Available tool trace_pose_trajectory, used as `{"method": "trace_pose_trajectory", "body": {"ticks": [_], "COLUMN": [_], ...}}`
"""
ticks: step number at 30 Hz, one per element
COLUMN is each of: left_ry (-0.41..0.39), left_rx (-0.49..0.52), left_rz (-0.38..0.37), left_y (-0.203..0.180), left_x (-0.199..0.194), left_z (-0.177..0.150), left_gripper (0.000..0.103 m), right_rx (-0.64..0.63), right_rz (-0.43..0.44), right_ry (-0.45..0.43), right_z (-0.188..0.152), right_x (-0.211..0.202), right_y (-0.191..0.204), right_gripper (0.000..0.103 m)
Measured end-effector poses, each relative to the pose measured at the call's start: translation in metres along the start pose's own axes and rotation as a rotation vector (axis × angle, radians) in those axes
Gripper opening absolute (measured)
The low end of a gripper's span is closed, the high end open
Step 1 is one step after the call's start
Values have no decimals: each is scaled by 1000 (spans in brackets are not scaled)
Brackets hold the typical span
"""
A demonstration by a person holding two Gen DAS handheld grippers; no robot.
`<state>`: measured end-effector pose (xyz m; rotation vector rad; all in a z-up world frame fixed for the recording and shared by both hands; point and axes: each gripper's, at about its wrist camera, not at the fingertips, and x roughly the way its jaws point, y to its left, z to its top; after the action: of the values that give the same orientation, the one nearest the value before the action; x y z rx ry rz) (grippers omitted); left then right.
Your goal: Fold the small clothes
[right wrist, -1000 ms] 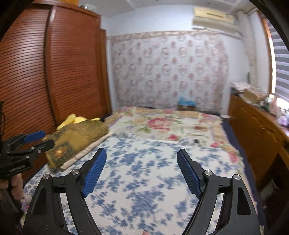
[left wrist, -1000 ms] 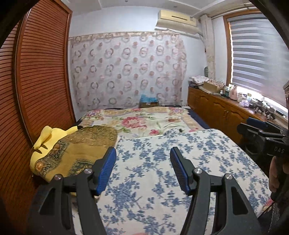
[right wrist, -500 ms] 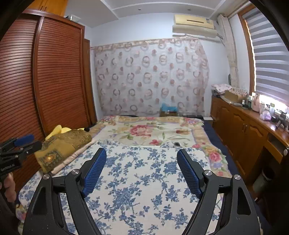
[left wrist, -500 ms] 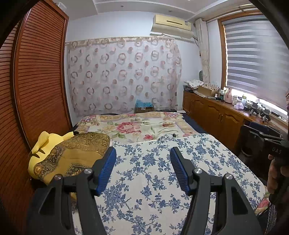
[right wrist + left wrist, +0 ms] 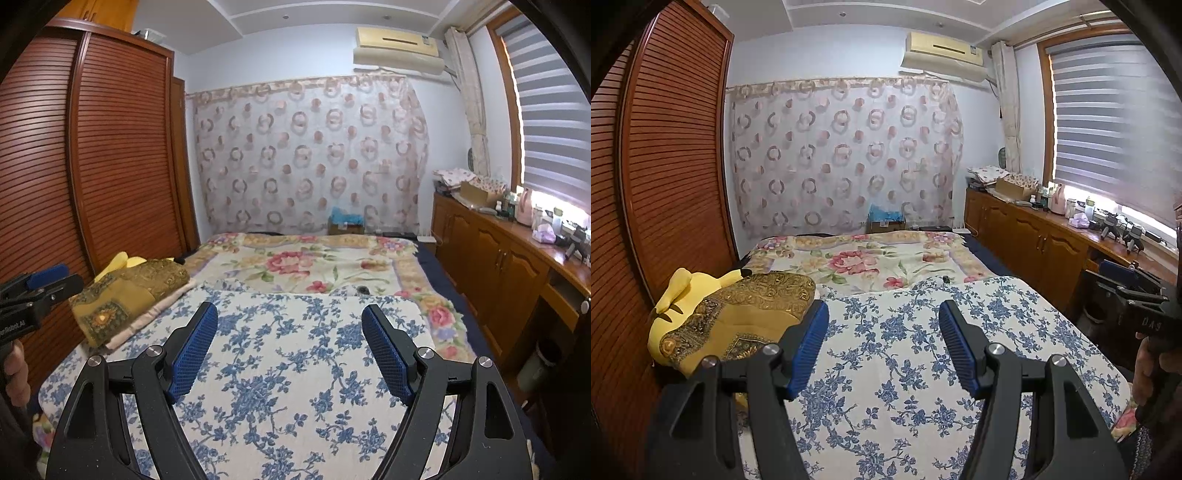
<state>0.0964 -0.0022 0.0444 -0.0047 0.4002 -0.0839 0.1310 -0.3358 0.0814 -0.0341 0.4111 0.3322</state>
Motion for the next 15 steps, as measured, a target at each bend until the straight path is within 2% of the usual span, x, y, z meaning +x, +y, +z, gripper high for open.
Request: {"method": "trace_pose_trajectory", "body": {"ticks": [15], "left_ry": [-2], "left_rx": [-2], "left_rz": [-1], "left_y": [-2], "left_x": [-2], "left_z": [1], "left_gripper": [62], "right_rx": [1], "right_rz": [3], "right_ry": [2], "right_z": [-3], "right_x": [-3], "right_y": [1], "right_gripper": [82]}}
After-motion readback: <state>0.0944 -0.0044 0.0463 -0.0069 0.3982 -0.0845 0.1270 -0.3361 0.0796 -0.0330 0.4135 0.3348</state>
